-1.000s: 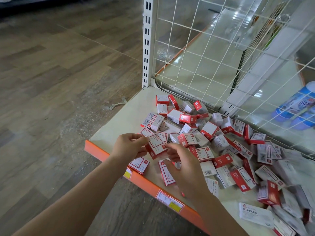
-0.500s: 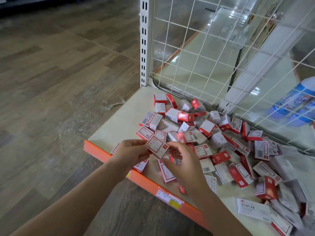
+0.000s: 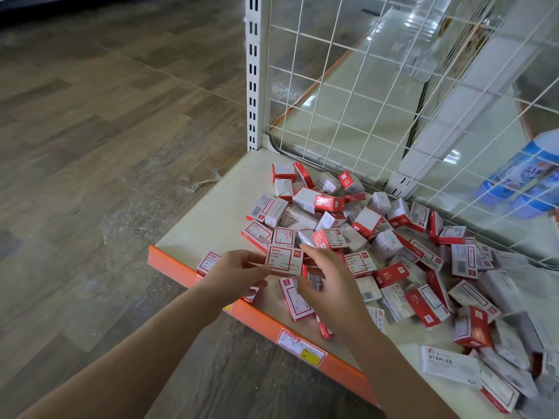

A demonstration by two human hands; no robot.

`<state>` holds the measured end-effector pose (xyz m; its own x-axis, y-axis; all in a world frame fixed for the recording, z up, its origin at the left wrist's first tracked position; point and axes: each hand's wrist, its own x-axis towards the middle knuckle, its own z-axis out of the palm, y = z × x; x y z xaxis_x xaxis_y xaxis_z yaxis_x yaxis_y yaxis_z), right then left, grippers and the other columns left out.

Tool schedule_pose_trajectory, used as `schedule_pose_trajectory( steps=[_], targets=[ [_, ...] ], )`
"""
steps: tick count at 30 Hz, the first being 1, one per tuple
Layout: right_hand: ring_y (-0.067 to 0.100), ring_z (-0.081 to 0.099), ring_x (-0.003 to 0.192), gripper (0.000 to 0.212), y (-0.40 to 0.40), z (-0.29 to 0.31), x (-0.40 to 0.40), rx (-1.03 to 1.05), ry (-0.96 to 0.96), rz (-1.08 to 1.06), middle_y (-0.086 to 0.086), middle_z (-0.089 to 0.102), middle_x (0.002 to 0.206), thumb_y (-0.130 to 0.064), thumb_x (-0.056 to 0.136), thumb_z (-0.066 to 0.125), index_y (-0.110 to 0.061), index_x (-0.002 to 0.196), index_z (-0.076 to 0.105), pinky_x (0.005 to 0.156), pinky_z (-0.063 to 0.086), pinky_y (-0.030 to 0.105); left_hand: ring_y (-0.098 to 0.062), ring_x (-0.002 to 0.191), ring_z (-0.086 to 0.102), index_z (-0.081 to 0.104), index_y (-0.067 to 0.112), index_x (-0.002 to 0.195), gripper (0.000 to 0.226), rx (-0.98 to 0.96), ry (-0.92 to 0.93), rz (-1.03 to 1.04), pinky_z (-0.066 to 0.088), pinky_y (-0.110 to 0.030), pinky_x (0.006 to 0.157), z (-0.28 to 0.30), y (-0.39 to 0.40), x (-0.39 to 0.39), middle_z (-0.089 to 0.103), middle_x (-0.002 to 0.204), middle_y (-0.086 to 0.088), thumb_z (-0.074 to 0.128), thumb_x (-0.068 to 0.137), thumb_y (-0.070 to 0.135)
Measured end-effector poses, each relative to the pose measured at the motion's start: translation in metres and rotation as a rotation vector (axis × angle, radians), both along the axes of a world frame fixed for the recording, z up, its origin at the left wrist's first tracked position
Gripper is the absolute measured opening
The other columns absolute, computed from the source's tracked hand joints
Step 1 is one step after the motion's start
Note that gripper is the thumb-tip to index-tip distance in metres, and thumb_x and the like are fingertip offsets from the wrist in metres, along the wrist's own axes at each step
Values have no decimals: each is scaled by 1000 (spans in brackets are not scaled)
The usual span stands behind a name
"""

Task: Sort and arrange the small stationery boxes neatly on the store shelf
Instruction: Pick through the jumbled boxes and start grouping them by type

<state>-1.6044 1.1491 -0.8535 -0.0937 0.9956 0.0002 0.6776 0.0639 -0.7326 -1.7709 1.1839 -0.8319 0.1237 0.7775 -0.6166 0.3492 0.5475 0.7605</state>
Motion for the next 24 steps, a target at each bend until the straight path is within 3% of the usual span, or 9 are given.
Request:
schedule_pose_trajectory(
  steps=[9, 14, 17, 20, 22, 24],
  targets=[
    [-2, 48, 105, 44, 0, -1, -1, -8, 17, -54, -17, 47, 109, -27, 86, 64, -24, 127, 48, 78, 38, 3, -16, 93, 63, 56, 26, 86, 9, 30, 38, -55, 54, -27, 80, -2, 0, 1, 65, 100, 2, 54, 93, 20],
    [-7, 46, 98, 41, 1, -1, -9, 6, 23, -108, -14, 50, 107, -24, 84, 66, -21, 122, 51, 74, 37, -2, -15, 89, 60, 56, 21, 100, 8, 103, 78, -14, 52, -26, 76, -6, 0, -6, 61, 98, 2, 53, 93, 18],
    [-9, 47, 93, 36, 5, -3, -20, 0, 56, -131, -15, 50, 104, -18, 83, 68, -19, 116, 54, 71, 38, -4, -16, 89, 57, 57, 19, 106, 16, 231, 248, 17, 49, -30, 81, -15, 2, -23, 59, 101, 0, 56, 90, 16],
    [1, 53, 102, 35, 11, -10, -37, -43, 89, -150, -11, 54, 110, -18, 81, 69, -21, 114, 56, 82, 49, 14, -19, 102, 53, 54, 17, 118, 29, 308, 467, -66, 44, -31, 88, -23, 3, -45, 54, 117, -5, 55, 89, 15],
    [7, 52, 109, 37, 15, -17, -48, -68, 59, -146, -9, 55, 114, -22, 82, 69, -21, 116, 55, 90, 49, 26, -22, 113, 48, 50, 18, 127, 38, 333, 600, -125, 41, -34, 96, -28, 4, -59, 49, 126, -7, 54, 89, 17],
    [9, 48, 114, 41, 21, -22, -57, -94, 16, -134, -7, 53, 119, -23, 83, 67, -19, 121, 52, 92, 44, 22, -22, 121, 43, 48, 20, 130, 41, 342, 666, -170, 39, -36, 101, -32, 4, -68, 45, 133, -4, 52, 90, 18]
  ],
)
